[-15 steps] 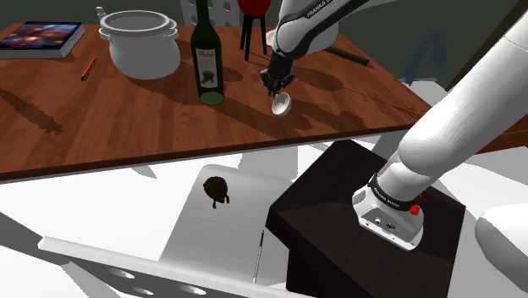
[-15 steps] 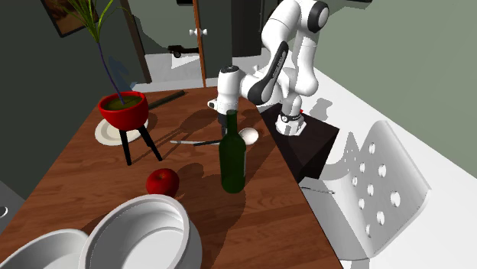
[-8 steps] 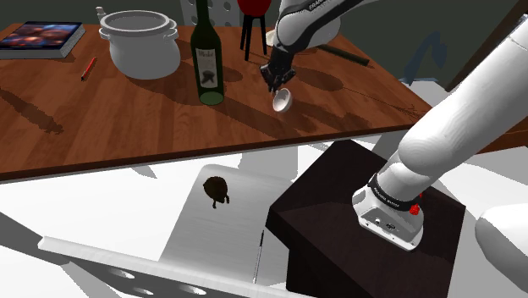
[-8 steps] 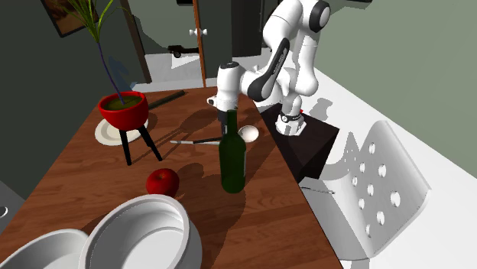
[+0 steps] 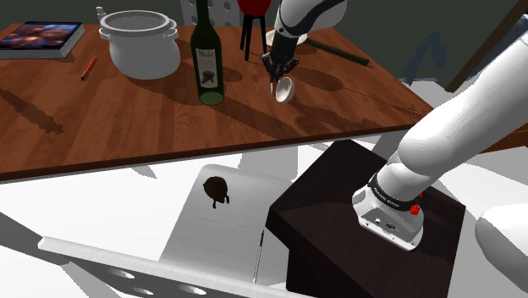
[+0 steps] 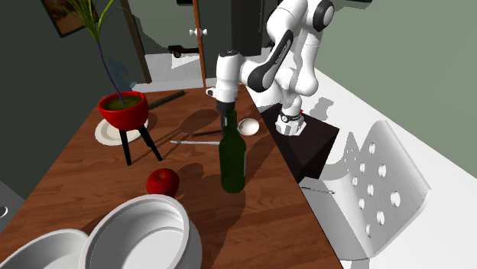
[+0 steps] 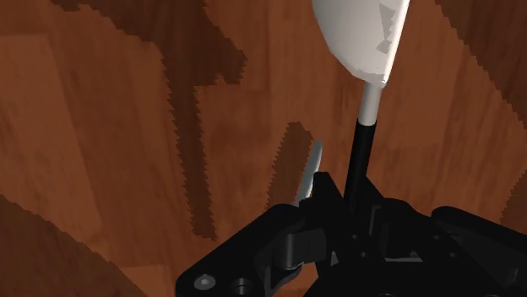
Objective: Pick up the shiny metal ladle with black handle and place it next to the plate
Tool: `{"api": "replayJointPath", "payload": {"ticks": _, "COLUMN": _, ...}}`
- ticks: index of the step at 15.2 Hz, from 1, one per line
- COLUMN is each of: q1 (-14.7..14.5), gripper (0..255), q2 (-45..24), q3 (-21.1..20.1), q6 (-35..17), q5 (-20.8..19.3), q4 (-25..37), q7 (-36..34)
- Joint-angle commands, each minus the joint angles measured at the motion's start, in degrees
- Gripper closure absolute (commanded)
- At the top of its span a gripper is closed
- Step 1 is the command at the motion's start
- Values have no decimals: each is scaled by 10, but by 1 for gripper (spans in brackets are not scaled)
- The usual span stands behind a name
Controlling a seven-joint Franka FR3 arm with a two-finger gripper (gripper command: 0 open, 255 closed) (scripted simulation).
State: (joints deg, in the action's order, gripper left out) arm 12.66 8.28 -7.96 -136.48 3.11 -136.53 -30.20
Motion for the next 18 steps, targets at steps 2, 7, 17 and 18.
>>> {"api": "replayJointPath", "payload": {"ticks": 2, "q1": -1, "gripper": 255, "q2": 13, "q3": 0, "q6": 26, "q5": 1, "q4": 12, "q7": -1}}
{"api": "replayJointPath", "payload": {"ticks": 7, "q1": 0, "gripper": 255, "q2": 31, "q3": 1, "q6": 66, "q5": 2, "q4": 35, "q7": 0}}
{"api": "replayJointPath", "payload": {"ticks": 17, "q1": 19, "gripper": 255, "q2": -46, "q3": 25, "q6": 113, "q5": -7, "q4": 158, "q7": 36}}
{"api": "replayJointPath", "payload": {"ticks": 18, "q1": 23, "gripper": 255, "q2": -65, "q3": 29, "q6": 117, "q5": -8, "q4": 179, "q7": 42}}
